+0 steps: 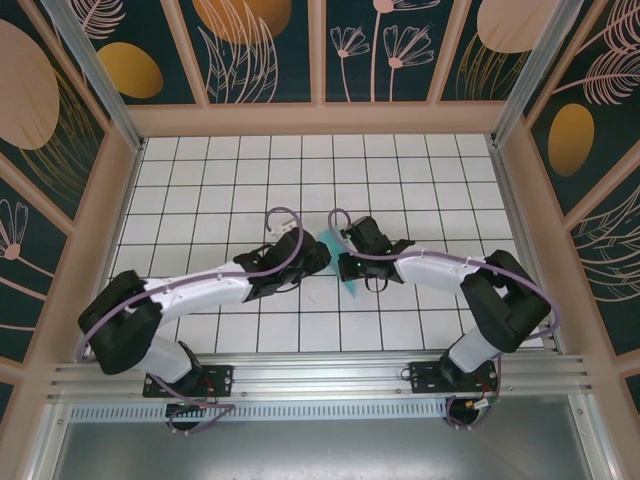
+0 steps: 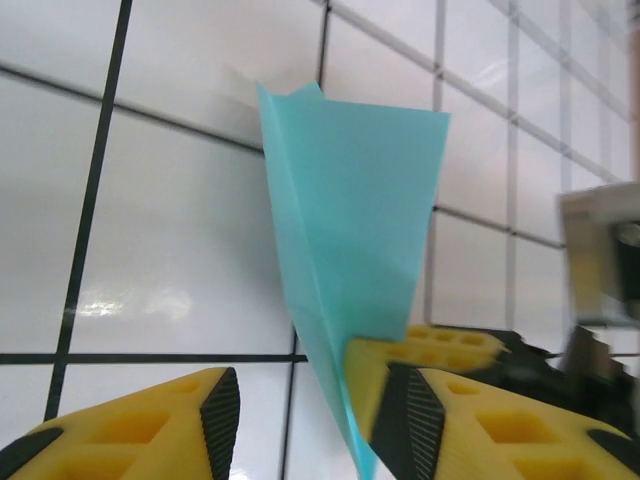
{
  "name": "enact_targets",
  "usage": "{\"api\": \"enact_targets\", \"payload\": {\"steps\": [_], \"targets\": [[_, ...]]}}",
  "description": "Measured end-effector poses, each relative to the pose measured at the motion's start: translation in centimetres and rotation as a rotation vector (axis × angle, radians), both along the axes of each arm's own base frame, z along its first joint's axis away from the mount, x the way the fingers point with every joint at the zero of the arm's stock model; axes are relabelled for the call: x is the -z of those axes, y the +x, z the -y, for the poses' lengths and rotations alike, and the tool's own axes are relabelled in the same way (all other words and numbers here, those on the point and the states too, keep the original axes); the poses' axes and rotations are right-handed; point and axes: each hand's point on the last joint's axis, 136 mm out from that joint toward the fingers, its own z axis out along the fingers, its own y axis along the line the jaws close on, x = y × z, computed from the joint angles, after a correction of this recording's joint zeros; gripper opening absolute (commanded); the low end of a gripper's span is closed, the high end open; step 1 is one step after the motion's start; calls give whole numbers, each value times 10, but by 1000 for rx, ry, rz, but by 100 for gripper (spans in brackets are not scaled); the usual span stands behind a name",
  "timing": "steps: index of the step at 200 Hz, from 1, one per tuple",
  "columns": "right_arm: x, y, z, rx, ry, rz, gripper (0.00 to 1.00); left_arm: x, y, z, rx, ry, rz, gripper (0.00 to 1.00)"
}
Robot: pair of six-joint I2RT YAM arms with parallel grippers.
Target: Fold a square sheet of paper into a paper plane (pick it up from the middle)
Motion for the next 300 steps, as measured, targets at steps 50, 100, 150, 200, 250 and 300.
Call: {"api": "enact_targets", "payload": {"steps": [50, 100, 150, 200, 250, 300], "targets": [[12, 30, 13, 179, -135, -20, 10, -1, -3, -38, -112, 4, 40, 53], [35, 29, 15, 223, -181, -88, 19, 4, -8, -61, -168, 6, 42, 53], [34, 29, 12, 225, -224, -89, 20, 2, -6, -64, -184, -4, 45, 53], [31, 28, 8, 210, -314, -80, 27, 10, -6, -61, -177, 7, 28, 53], [36, 28, 6, 205, -333, -92, 30, 17, -4, -58, -169, 16, 8, 53], [35, 29, 5, 203, -361, -94, 31, 12, -2, -52, -161, 3, 8, 53]]}}
